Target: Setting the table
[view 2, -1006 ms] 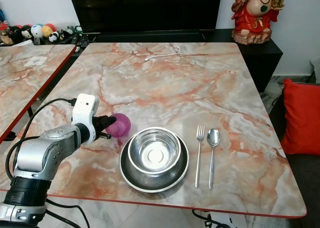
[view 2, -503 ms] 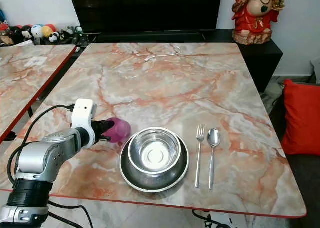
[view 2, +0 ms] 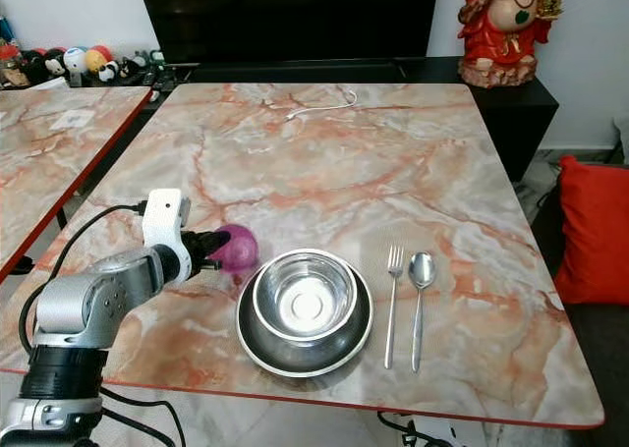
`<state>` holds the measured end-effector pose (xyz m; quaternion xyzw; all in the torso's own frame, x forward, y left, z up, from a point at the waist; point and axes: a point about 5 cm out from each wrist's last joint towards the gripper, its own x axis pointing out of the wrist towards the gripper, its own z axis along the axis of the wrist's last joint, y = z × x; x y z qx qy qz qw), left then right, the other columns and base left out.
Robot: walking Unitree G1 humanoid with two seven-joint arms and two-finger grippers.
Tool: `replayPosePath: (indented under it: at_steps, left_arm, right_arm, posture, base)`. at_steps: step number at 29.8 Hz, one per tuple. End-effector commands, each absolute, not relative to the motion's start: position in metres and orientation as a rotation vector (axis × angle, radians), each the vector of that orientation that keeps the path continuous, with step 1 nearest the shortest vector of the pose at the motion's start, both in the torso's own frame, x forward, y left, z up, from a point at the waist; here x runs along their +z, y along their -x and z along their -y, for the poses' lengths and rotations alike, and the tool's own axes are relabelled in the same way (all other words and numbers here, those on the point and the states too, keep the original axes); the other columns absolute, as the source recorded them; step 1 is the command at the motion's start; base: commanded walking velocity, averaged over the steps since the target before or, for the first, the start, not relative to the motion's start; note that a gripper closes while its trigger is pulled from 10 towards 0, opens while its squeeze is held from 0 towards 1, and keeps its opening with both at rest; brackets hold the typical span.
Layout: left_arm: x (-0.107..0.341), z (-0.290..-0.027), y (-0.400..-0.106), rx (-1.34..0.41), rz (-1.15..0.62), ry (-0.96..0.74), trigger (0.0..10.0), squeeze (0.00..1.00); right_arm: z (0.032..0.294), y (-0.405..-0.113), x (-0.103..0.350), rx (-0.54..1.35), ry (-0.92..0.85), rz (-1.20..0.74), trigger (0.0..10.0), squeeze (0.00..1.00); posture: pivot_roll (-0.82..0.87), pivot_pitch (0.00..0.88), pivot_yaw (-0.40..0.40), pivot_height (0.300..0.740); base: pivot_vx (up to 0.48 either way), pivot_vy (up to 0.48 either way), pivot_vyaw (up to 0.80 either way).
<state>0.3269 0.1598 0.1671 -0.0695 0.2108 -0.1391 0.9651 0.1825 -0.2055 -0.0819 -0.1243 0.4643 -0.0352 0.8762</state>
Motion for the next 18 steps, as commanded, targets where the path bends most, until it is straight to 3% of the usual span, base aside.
replayPosePath:
  at_steps: [1, 2, 18]
  left_arm:
    - [0.1694, -0.1615, -0.3277, -0.275, -0.434, 0.154, 1.1, 0.00]
    - [0.1694, -0.1615, -0.3276, -0.275, -0.435, 0.153, 0.0, 0.00]
    - [0.1700, -0.1599, -0.3246, -0.304, -0.468, 0.111, 0.0, 0.00]
  right_arm:
    - [0.2038, -0.1800, -0.0835, -0.074, 0.252, -0.982, 10.0, 0.00]
    - [0.2038, -0.1800, -0.0835, -0.074, 0.252, -0.982, 10.0, 0.00]
    - [0.2028, -0.1789, -0.0842, -0.068, 0.253, -0.985, 10.0, 0.00]
  posture:
    - [-0.07, 0.000, 0.065, 0.740]
    - [-0.07, 0.000, 0.065, 0.740]
    - [-0.06, 0.000, 0.071, 0.740]
  base:
    - [0.000, 0.000, 0.00]
    - [0.000, 0.000, 0.00]
    - [0.000, 0.000, 0.00]
